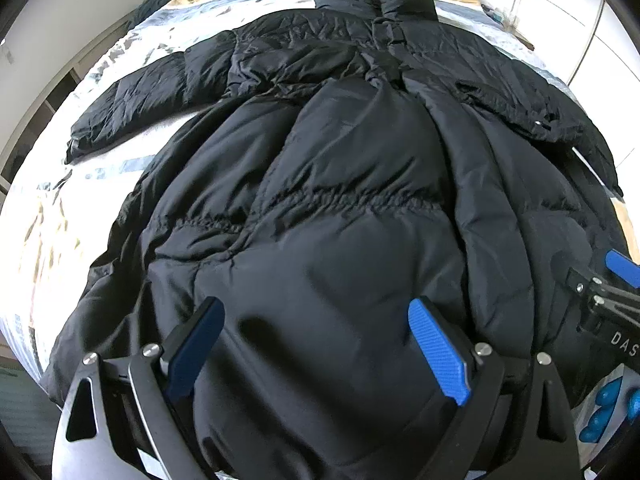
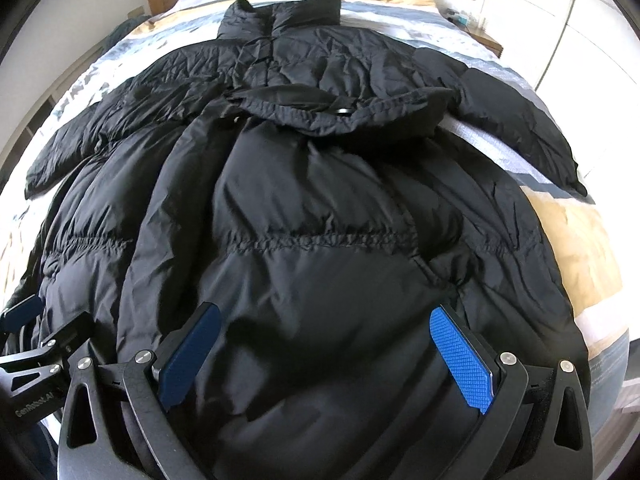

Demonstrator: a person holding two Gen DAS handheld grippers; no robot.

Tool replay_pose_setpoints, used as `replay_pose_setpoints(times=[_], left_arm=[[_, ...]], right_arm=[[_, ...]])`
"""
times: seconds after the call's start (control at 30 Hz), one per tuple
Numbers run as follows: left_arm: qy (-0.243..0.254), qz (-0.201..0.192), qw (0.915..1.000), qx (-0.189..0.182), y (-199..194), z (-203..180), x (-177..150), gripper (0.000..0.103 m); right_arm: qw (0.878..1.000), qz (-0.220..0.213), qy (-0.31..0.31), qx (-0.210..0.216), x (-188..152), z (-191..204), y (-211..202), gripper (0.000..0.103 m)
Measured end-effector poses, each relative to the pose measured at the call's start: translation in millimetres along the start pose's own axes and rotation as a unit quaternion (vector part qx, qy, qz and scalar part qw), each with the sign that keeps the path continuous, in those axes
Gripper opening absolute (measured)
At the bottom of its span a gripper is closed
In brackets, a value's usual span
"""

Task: Fold large clothes

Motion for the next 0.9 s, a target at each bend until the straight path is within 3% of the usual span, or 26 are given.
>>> replay_pose_setpoints(times=[0.2,0.47,0.57,0.9], left_arm=[[-0.029,-0.009,0.9995,0.009,-14,29,19,0.094],[-0.078,-0.007,0.9967,0.021,-24,104,72,0.094],[-0.096,0.007,0.9953,0.013,-20,136,94,0.094],[-0.122,-0.007,0.9918,0.038,10,220,163,0.094]], right_arm=[[1.0,-0.011,-0.016,0.002,20,15,-11,0.103],[0.999,-0.037,-0.02,0.008,69,44,-24,0.103],[0.999,-0.045,-0.022,0.008,89,57,-27,0.103],[0.998,-0.051,-0.04,0.004,141,94,-19,0.103]])
Point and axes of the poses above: each gripper's, at about its wrist camera, not at the fingertips, and y roughly the way its jaws point, z to its left, x to its top, the point moved 6 cm from there along y, roughly the way its jaws point, and after that the axes turned 12 degrees about -y, right-handed, at the moved point
